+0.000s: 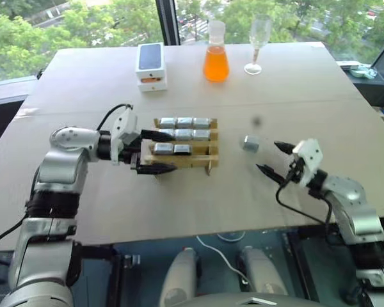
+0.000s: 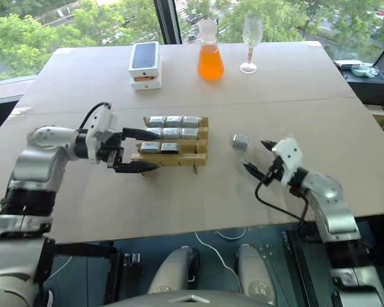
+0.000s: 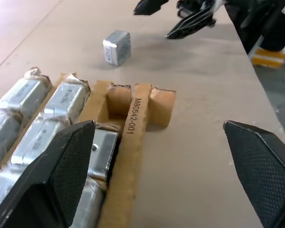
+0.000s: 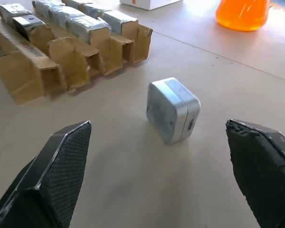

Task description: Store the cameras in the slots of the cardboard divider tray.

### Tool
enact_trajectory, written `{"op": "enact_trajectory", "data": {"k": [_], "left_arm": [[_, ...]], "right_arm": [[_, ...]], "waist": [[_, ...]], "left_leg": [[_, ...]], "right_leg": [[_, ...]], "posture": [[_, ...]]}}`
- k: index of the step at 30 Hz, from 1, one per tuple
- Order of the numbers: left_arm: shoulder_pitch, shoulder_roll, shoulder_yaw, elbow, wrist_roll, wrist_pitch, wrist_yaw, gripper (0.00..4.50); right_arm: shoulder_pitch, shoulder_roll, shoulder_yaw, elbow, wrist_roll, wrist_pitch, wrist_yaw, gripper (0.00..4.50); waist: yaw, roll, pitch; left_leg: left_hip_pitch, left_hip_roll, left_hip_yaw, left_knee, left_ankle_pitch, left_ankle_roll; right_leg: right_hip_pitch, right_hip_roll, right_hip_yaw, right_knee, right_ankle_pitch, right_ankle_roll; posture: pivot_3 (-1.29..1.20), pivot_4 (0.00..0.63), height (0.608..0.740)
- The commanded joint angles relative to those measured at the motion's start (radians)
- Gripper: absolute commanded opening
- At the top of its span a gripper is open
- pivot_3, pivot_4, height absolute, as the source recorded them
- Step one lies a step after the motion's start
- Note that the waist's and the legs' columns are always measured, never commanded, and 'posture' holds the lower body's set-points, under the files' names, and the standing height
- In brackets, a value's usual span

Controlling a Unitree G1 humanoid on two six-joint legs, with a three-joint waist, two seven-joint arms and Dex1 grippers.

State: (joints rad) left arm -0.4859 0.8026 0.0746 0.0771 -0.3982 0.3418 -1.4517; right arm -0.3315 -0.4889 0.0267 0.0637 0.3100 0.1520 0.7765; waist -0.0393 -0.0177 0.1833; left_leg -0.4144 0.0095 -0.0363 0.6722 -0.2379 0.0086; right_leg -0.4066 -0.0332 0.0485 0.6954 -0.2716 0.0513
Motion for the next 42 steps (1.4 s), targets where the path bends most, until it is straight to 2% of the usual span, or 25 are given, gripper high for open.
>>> {"op": "enact_trajectory", "data": {"k": [1,8,10,14,17,20,21,24,29,32,36,42], "left_arm": [[0.081,0.032,0.109,-0.215,-0.083,0.118,0.123,4.46],[0.297,0.060,0.208,-0.469,-0.155,0.225,0.260,4.46],[0.339,0.058,0.277,-0.537,-0.190,0.265,0.322,4.46],[0.398,0.056,0.327,-0.614,-0.264,0.310,0.360,4.46],[0.420,0.063,0.331,-0.634,-0.281,0.312,0.375,4.50],[0.423,0.073,0.330,-0.626,-0.290,0.307,0.380,4.50],[0.426,0.078,0.329,-0.622,-0.288,0.303,0.378,4.50],[0.436,0.090,0.325,-0.608,-0.286,0.289,0.373,4.50],[0.474,0.069,0.341,-0.588,-0.295,0.278,0.383,4.50],[0.531,0.056,0.360,-0.591,-0.306,0.270,0.379,4.50],[0.608,0.076,0.363,-0.572,-0.240,0.219,0.380,4.50],[0.659,0.035,0.401,-0.602,-0.246,0.187,0.430,4.50]], "right_arm": [[-0.143,-0.030,0.024,0.148,-0.017,0.010,0.114,4.50],[-0.359,-0.005,0.085,0.432,-0.066,-0.011,0.265,4.50],[-0.417,-0.008,0.109,0.535,-0.097,-0.027,0.319,4.50],[-0.468,0.013,0.096,0.620,-0.102,-0.052,0.351,4.50],[-0.477,0.023,0.090,0.633,-0.104,-0.062,0.367,3.69],[-0.479,0.024,0.085,0.634,-0.106,-0.070,0.376,2.41],[-0.477,0.021,0.084,0.629,-0.105,-0.069,0.379,1.83],[-0.469,0.012,0.081,0.611,-0.107,-0.084,0.392,0.87],[-0.484,0.022,0.097,0.488,-0.103,-0.119,0.425,0.88],[-0.489,0.037,0.129,0.366,-0.077,-0.101,0.496,0.88],[-0.502,0.071,0.192,0.227,-0.031,-0.040,0.612,0.88],[-0.605,0.197,0.252,0.340,-0.104,-0.054,0.561,0.88]], "waist": [[0.004,0.000,0.000],[0.000,0.000,0.000],[-0.002,0.000,0.000],[-0.001,0.000,0.000],[-0.001,0.000,0.000],[-0.001,0.000,0.000],[-0.001,0.000,0.000],[-0.002,0.000,0.000],[-0.005,0.001,0.001],[-0.006,0.001,0.001],[-0.002,0.001,0.001],[-0.002,0.001,0.001]], "left_leg": [[0.000,0.000,0.000,0.000,0.000,0.000],[0.000,0.000,-0.001,-0.002,0.000,0.000],[0.000,0.000,-0.001,-0.002,0.000,0.000],[0.000,0.000,-0.001,-0.002,0.000,0.000],[0.001,0.000,-0.001,-0.003,0.000,0.000],[0.000,-0.001,-0.001,-0.003,0.000,0.000],[0.000,-0.001,-0.001,-0.002,0.000,0.000],[0.001,-0.001,0.000,-0.003,0.000,0.000],[0.000,-0.001,0.000,-0.003,0.000,0.000],[0.000,0.000,0.001,-0.004,0.000,0.000],[0.000,0.000,0.000,-0.005,0.000,0.000],[0.001,0.001,0.001,-0.004,0.000,0.000]], "right_leg": [[0.000,0.000,0.000,0.000,0.000,0.000],[0.000,-0.001,-0.001,-0.001,0.000,0.000],[0.000,-0.001,-0.001,-0.001,0.000,0.000],[0.000,-0.001,-0.002,-0.001,0.000,0.000],[0.000,-0.001,-0.001,-0.001,0.000,0.000],[0.000,-0.001,-0.002,-0.001,0.000,0.000],[0.000,-0.001,-0.001,-0.001,0.000,0.000],[0.000,-0.001,-0.001,-0.001,0.000,-0.001],[-0.001,-0.001,-0.001,-0.001,0.000,-0.001],[-0.002,-0.001,0.000,-0.001,0.000,-0.001],[-0.002,-0.002,-0.001,-0.001,0.000,-0.001],[-0.002,-0.002,-0.001,-0.001,0.001,-0.003]], "posture": [[0.00,0.150,0.740],[0.00,0.150,0.740],[0.00,0.150,0.740],[0.00,0.150,0.740],[0.00,0.150,0.740],[0.00,0.150,0.740],[0.00,0.150,0.740],[0.00,0.150,0.740],[0.00,0.150,0.740],[0.00,0.150,0.740],[0.00,0.150,0.740],[0.00,0.150,0.740]]}}
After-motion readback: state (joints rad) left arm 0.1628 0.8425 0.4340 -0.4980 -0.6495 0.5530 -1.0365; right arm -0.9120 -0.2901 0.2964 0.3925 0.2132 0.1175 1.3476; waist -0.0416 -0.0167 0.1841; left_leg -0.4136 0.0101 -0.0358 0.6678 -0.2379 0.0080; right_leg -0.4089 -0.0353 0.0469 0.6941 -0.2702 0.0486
